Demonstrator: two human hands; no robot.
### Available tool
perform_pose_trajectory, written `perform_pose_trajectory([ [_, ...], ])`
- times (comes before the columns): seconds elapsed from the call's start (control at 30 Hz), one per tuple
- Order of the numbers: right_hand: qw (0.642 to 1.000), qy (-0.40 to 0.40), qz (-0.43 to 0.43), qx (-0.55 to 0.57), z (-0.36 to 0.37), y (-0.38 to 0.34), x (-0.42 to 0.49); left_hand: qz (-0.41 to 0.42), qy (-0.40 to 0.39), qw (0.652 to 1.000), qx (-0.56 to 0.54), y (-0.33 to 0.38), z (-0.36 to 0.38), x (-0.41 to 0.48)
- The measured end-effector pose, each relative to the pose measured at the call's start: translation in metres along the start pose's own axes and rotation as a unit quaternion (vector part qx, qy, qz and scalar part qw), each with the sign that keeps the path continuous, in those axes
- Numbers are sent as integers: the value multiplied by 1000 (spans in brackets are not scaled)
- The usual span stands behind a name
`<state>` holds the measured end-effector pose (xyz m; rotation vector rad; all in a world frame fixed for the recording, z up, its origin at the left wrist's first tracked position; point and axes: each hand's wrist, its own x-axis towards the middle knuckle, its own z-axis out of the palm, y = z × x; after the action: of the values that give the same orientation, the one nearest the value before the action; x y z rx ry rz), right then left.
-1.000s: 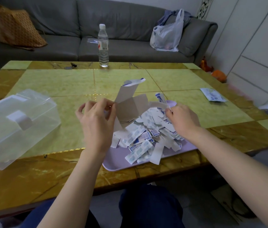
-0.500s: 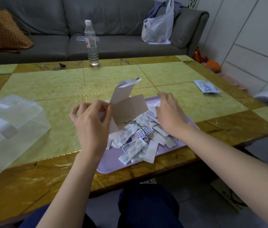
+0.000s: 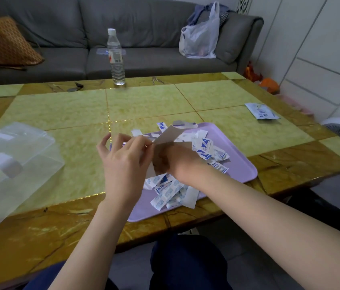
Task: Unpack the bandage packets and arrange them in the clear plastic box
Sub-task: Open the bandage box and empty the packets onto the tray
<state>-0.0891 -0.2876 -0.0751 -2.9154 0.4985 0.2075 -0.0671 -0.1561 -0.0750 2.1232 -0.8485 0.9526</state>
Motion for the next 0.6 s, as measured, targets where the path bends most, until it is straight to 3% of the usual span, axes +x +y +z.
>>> perform_pose_trajectory([
  [0.3,995,-17,-48,-86,-10,-14,-8,19,-13,1000,-15,0,2,-3],
  [0.4,988,19,-70,-135,-10,-10,-6,11,-7,1000,-28,0,1,-2],
  [0.6,980,96,-112,-131,-11,-2,-11,2,3,1000,-24,-4,1,-4],
])
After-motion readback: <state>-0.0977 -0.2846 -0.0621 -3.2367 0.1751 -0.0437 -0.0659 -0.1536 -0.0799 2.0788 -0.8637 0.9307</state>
